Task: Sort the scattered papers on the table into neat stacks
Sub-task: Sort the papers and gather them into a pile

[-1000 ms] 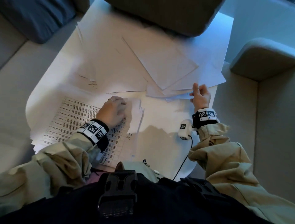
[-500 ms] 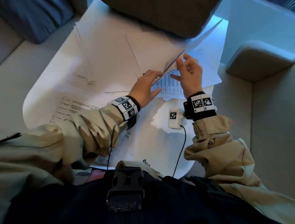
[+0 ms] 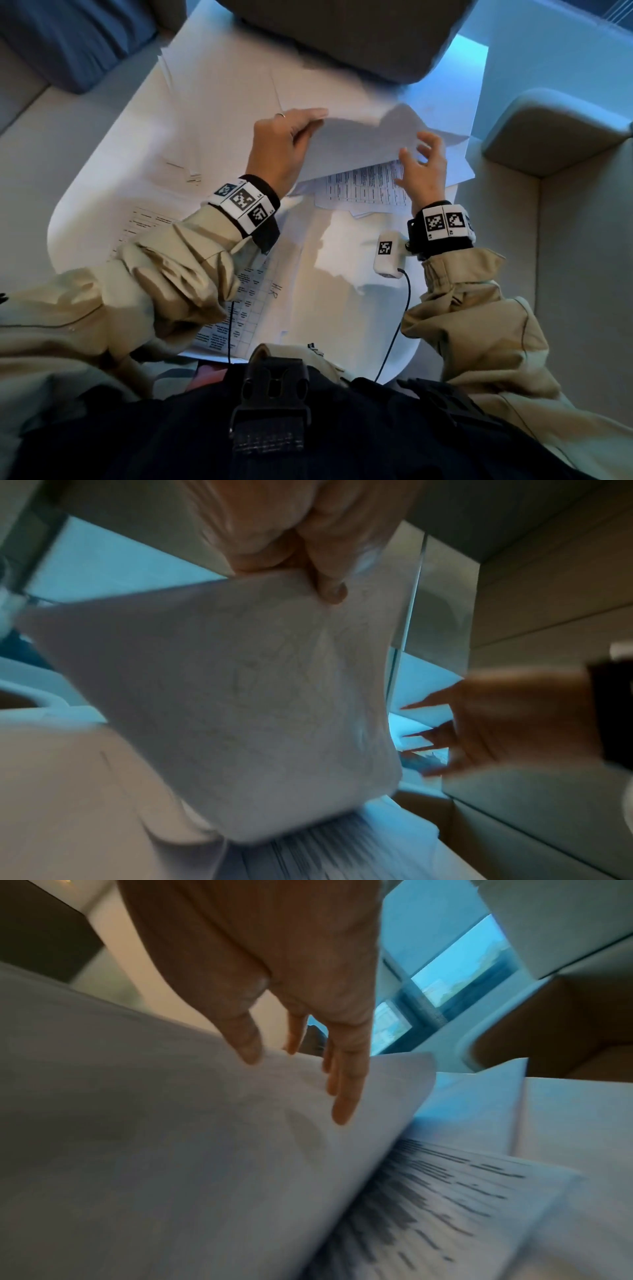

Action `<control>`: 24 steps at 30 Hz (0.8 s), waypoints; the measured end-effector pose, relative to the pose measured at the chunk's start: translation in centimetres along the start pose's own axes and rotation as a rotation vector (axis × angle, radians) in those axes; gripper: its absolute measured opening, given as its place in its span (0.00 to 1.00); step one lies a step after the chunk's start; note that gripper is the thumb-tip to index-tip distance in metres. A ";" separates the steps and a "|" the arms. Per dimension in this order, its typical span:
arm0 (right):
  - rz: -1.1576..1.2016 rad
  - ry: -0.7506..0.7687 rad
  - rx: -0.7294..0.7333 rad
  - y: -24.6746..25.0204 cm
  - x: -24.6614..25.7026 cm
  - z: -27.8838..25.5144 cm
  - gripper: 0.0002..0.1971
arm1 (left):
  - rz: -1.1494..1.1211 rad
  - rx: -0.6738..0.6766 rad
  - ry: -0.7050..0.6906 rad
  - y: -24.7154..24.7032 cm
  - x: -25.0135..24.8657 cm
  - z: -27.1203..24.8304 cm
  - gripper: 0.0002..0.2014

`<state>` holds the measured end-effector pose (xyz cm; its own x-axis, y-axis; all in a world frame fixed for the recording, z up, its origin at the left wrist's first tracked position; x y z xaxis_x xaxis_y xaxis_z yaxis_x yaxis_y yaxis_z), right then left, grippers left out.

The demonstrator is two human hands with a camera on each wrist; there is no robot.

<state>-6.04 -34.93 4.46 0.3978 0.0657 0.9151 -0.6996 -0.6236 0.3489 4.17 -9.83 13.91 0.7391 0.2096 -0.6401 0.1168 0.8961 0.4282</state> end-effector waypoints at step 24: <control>-0.911 -0.589 -0.056 -0.9 -12.0 0.2 0.55 | 0.128 -0.366 -0.099 10.4 1.3 2.2 0.10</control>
<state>-10.09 -35.34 -6.89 0.9931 0.0922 0.0724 -0.0176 -0.4928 0.8700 7.85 -1.08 18.94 0.7949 0.3058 -0.5240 -0.2114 0.9492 0.2333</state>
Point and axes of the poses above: each hand's wrist, its own z-axis towards the middle knuckle, its own y-axis out of the back of the hand, x = y × z, the point moved 10 cm from there along z, towards the middle knuckle, and after that the axes turned 8 degrees about -y, right-handed, at the moved point
